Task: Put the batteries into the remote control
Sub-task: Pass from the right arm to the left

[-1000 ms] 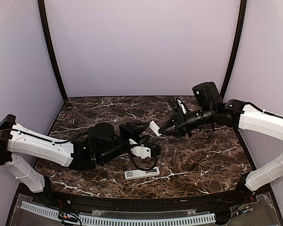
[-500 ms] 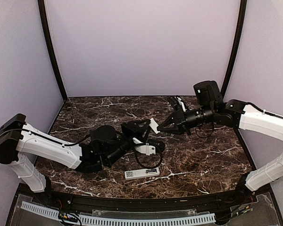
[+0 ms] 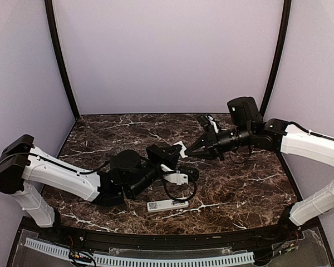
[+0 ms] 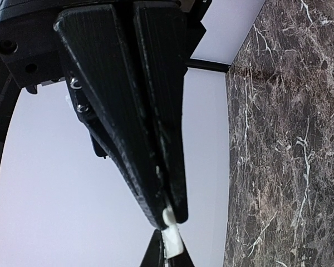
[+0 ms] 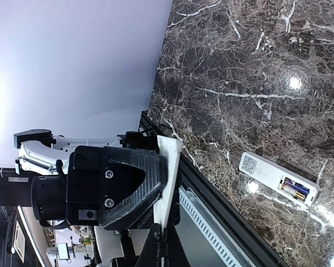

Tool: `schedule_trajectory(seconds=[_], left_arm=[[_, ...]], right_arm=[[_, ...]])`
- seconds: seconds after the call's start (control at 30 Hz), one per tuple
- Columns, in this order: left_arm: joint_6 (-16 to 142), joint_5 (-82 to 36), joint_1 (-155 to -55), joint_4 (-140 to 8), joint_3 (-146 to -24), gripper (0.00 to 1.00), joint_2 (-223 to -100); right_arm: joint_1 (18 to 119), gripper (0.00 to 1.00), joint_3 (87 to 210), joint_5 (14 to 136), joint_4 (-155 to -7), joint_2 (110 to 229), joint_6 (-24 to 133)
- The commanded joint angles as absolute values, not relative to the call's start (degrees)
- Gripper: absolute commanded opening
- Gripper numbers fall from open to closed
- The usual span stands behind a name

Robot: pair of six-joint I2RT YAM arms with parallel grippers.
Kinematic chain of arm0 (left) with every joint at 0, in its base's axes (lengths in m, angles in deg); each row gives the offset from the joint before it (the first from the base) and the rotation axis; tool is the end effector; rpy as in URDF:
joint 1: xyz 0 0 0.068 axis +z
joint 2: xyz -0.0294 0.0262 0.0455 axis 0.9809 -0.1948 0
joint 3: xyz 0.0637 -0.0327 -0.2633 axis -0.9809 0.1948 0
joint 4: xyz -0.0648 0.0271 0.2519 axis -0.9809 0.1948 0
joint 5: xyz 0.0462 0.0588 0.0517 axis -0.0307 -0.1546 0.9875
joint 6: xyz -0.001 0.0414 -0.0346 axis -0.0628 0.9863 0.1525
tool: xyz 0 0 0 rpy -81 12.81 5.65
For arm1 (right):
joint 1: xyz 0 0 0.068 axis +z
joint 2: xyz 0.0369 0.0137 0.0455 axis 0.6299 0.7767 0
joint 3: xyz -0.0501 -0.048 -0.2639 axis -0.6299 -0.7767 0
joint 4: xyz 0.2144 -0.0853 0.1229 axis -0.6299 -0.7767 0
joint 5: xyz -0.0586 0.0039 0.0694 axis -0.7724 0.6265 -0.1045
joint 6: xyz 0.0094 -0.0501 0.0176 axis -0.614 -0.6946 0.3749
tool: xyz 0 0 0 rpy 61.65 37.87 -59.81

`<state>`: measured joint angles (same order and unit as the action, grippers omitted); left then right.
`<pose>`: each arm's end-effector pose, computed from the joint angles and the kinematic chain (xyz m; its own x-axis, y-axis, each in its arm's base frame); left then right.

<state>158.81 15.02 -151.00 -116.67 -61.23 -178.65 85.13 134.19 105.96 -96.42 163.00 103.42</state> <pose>0.1250 -0.3321 0.2640 0.6783 0.7141 -0.1732 0.0258 0.2124 0.9768 0.1870 0.2259 0.3201 -0.9667 -0.0694 -0.2462 -0.2538 0.3795 0.8897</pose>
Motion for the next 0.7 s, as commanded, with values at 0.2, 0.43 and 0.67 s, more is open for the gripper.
schedule_trajectory(seconds=[0.2,0.43,0.67], left_arm=[[148.0,14.7,-151.5,-111.4,-63.6,0.0,-177.1],[103.0,-11.5,-147.4,-91.2,-66.4,0.0,-165.9],[80.0,-32.0,-142.5,-99.4,-65.3,0.0,-164.0]], right_arm=[[85.9,0.21,135.7,106.0,-94.7,161.3,97.6],[85.6,0.51,143.7,98.7,-100.4,155.6,80.2],[85.5,0.6,137.2,95.2,-88.1,149.1,74.4]])
